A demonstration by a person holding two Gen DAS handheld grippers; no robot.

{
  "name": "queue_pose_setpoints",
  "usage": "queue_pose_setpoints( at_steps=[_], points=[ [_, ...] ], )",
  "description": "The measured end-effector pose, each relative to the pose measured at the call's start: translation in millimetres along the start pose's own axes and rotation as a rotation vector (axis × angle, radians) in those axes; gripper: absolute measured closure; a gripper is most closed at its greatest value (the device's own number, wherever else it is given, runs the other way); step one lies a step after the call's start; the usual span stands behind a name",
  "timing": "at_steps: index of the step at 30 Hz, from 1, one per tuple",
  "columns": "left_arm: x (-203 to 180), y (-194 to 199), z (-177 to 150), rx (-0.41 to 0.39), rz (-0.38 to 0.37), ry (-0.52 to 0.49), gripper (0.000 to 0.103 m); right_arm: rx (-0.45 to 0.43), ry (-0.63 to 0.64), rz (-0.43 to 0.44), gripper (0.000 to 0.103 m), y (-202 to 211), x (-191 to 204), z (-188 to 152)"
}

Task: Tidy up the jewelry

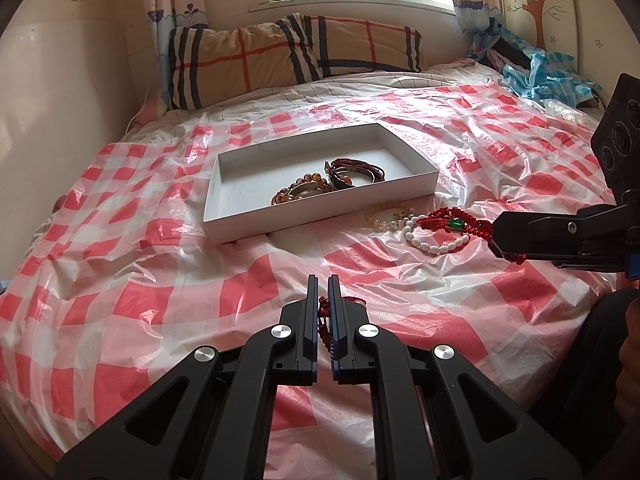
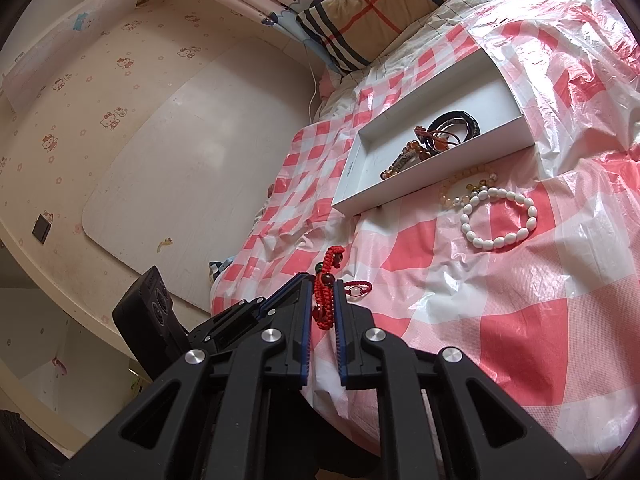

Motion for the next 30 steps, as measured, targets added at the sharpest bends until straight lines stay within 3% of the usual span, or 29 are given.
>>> queue_pose_setpoints(
  at_steps=[30],
  points=[
    [1.0, 0.4, -0.8, -0.001, -0.001, -0.008, 0.099, -0.003, -0.002, 0.002, 0.09, -0.1, -0.4, 0.1]
  ],
)
Point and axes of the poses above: each gripper's, at about its wrist camera, not at the fingertips, and y roughly against the way its jaws point, x to its left, z to its top, the point moved 2 cm from there along -y, roughly the way its jaws point, and after that the axes turned 3 degrees about z, right-handed, at the moved point
